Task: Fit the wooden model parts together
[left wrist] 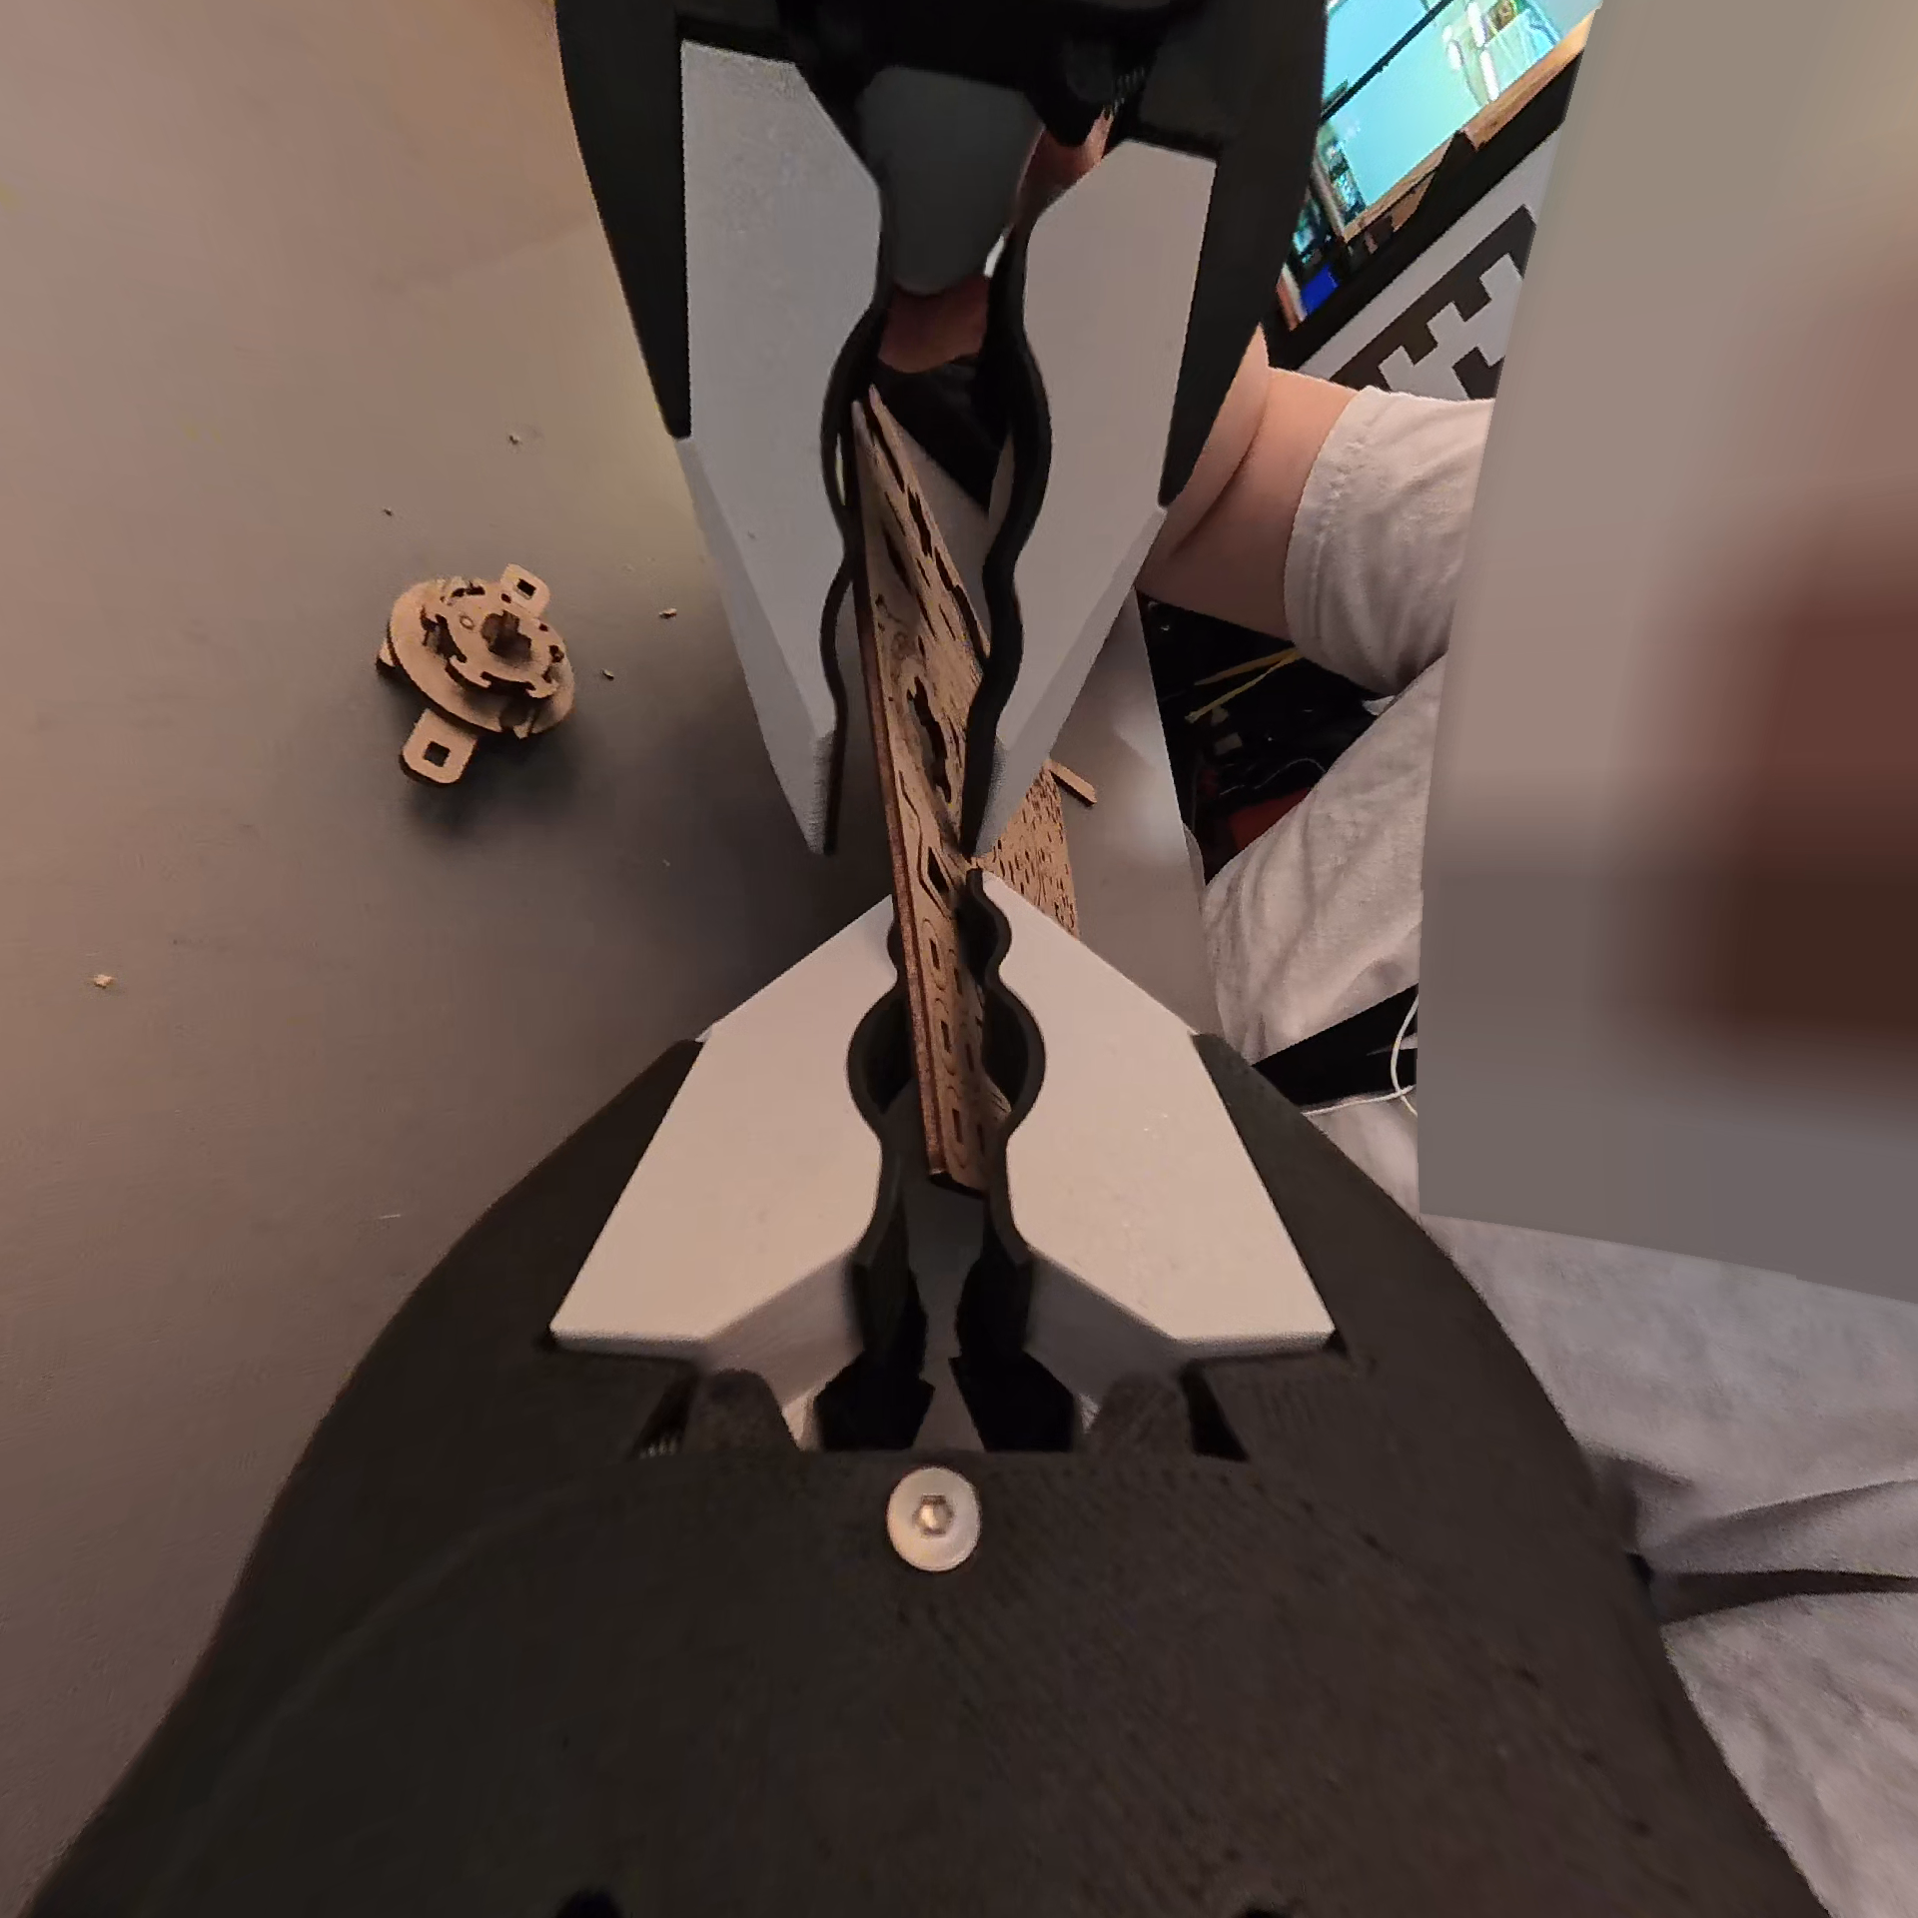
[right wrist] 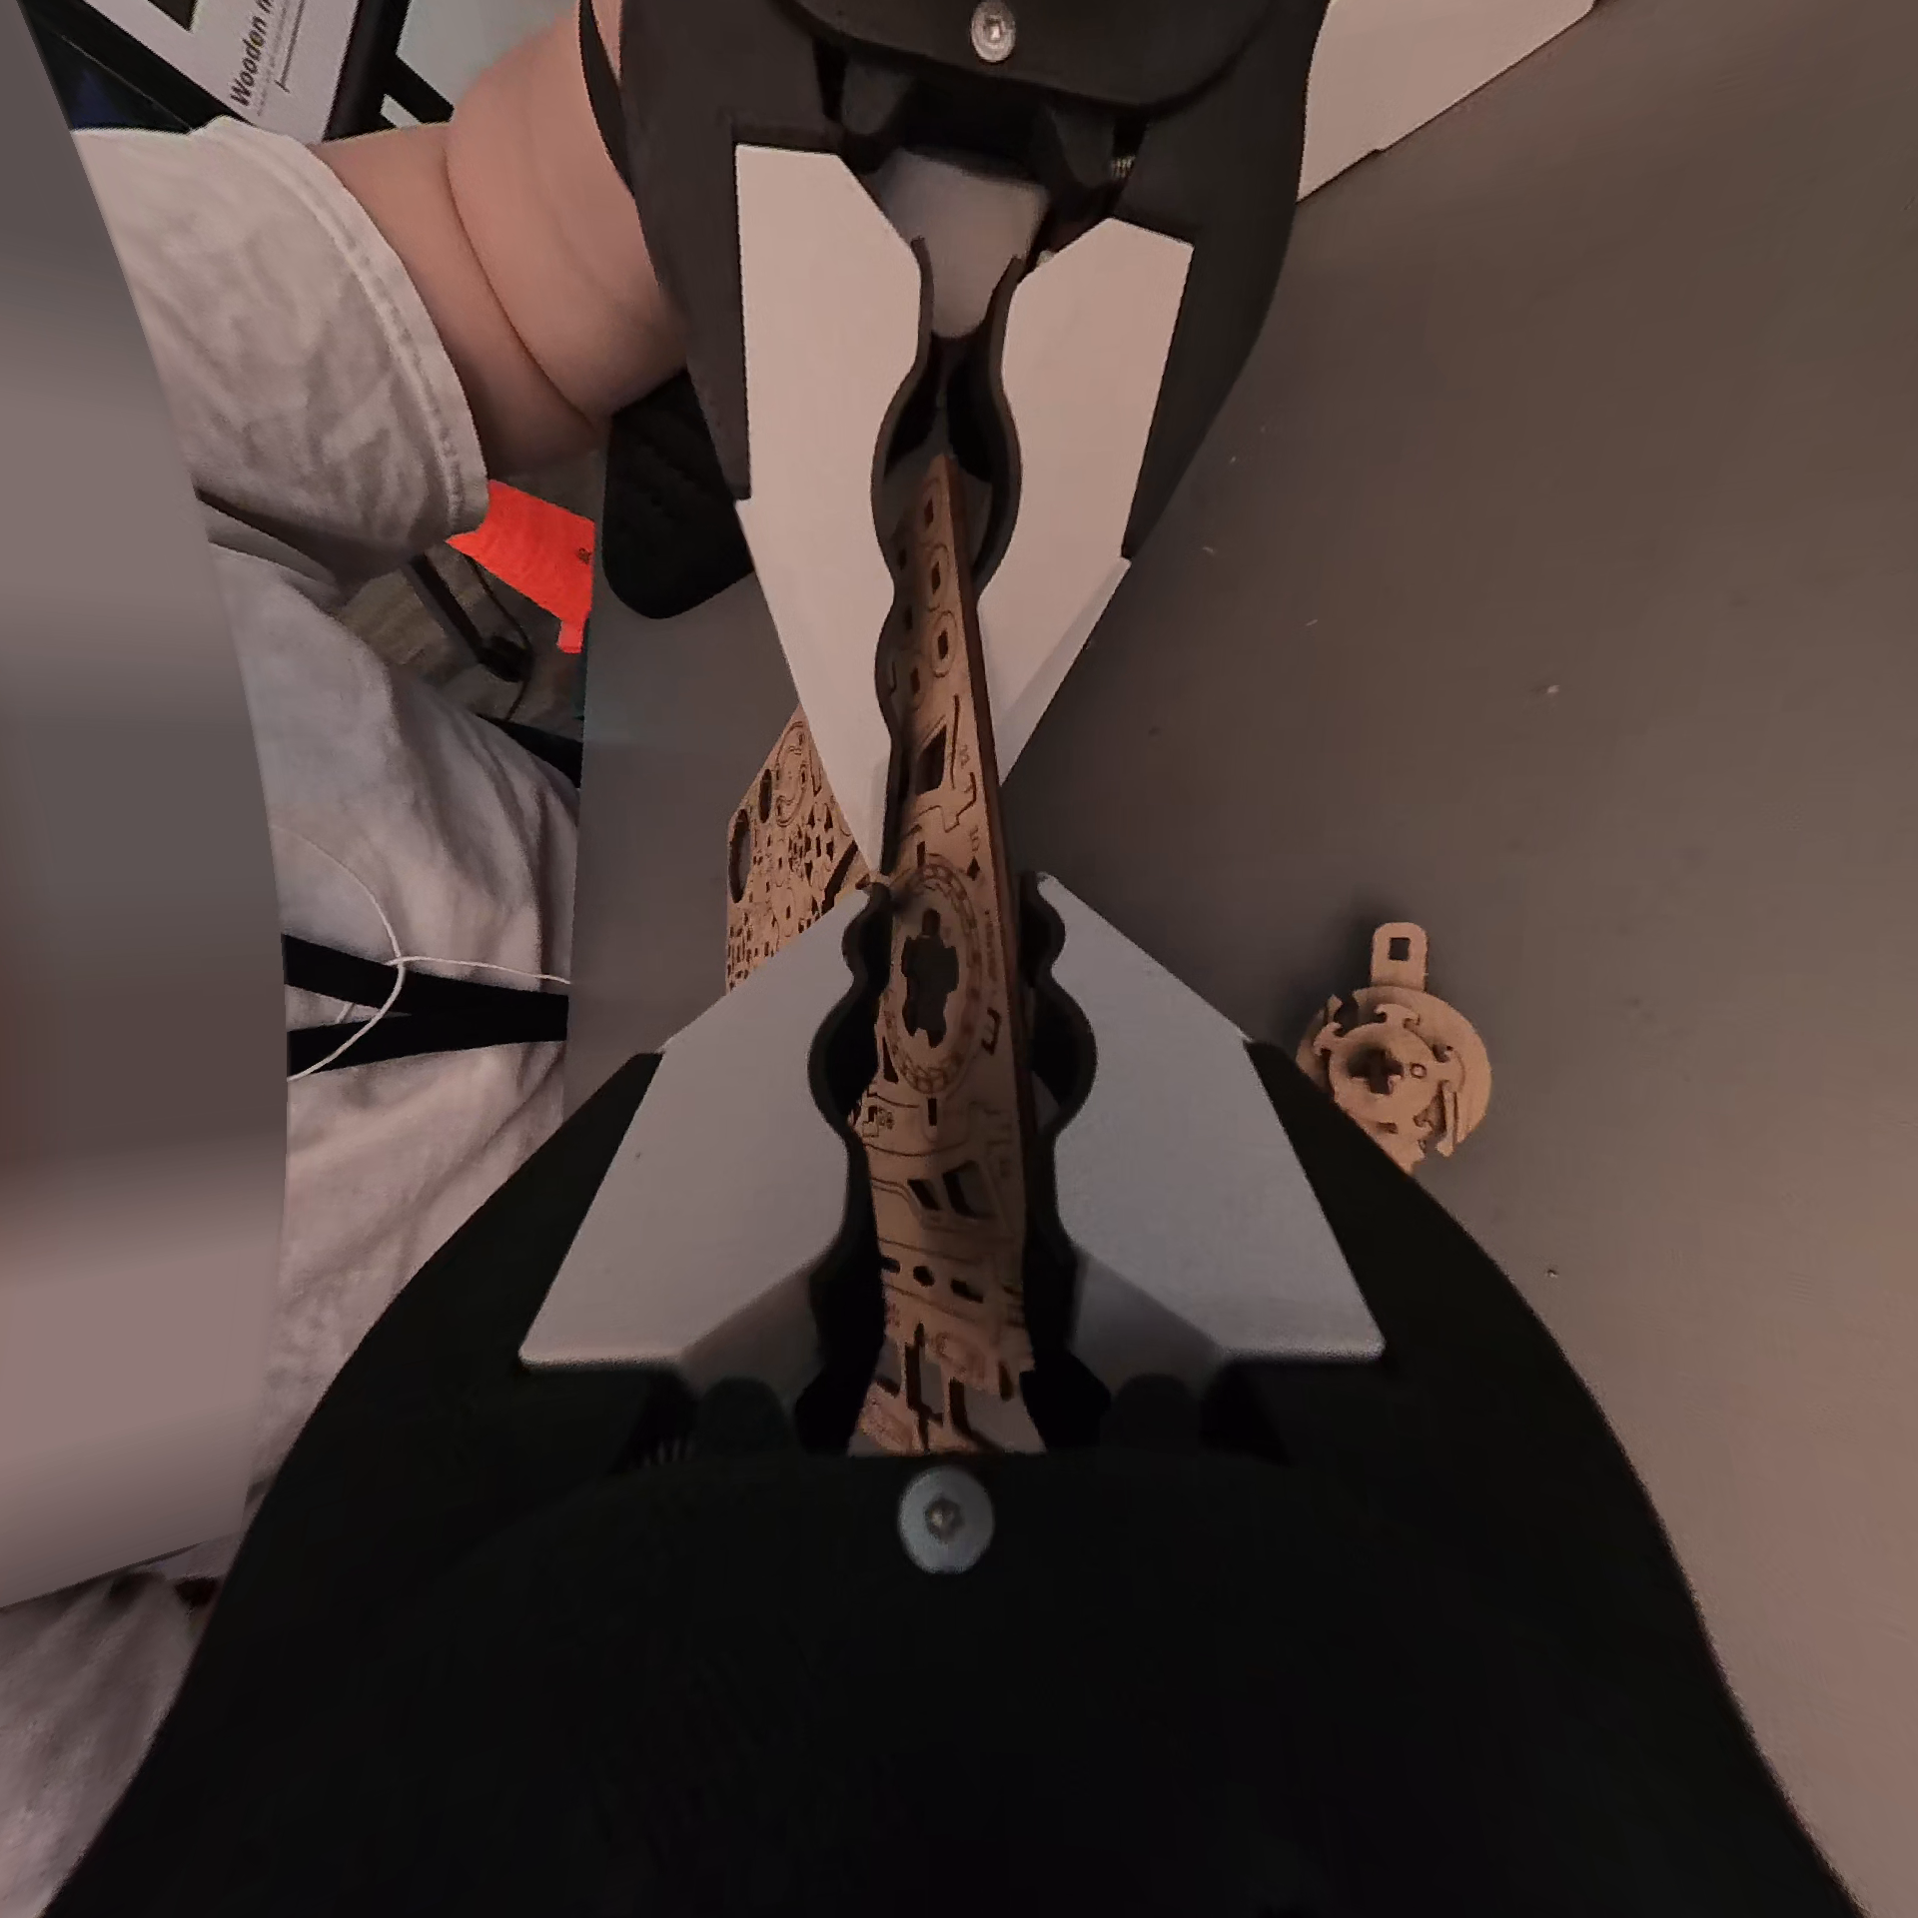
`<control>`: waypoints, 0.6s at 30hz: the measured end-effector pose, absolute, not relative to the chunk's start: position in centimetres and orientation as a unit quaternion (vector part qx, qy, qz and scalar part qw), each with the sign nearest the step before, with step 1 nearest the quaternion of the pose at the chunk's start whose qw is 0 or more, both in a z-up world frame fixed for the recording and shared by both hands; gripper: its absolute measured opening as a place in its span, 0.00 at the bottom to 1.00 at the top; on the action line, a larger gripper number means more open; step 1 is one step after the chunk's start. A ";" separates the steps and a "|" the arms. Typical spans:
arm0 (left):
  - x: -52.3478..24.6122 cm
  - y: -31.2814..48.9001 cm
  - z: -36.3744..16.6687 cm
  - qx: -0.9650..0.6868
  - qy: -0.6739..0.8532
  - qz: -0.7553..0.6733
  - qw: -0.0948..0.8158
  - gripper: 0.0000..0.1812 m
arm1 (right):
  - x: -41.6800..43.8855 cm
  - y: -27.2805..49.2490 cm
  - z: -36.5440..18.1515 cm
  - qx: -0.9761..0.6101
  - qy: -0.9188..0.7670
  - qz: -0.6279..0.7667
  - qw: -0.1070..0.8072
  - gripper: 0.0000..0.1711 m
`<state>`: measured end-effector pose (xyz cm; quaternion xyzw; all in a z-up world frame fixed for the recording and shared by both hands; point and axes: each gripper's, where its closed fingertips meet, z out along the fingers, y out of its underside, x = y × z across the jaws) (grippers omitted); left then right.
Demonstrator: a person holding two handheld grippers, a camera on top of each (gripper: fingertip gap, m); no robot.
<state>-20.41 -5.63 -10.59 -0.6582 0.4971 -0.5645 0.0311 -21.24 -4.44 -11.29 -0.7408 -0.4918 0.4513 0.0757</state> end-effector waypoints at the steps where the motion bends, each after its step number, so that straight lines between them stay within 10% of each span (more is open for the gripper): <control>1: -20.4 -5.6 -10.5 -0.657 0.497 -0.566 0.032 0.02 | -21.3 -4.9 -11.3 -0.738 -0.492 0.457 0.063 0.13; 18: -20.3 -5.7 -10.2 -0.647 0.488 -0.585 0.030 0.02 | -21.4 -5.1 -10.9 -0.734 -0.479 0.478 0.049 0.08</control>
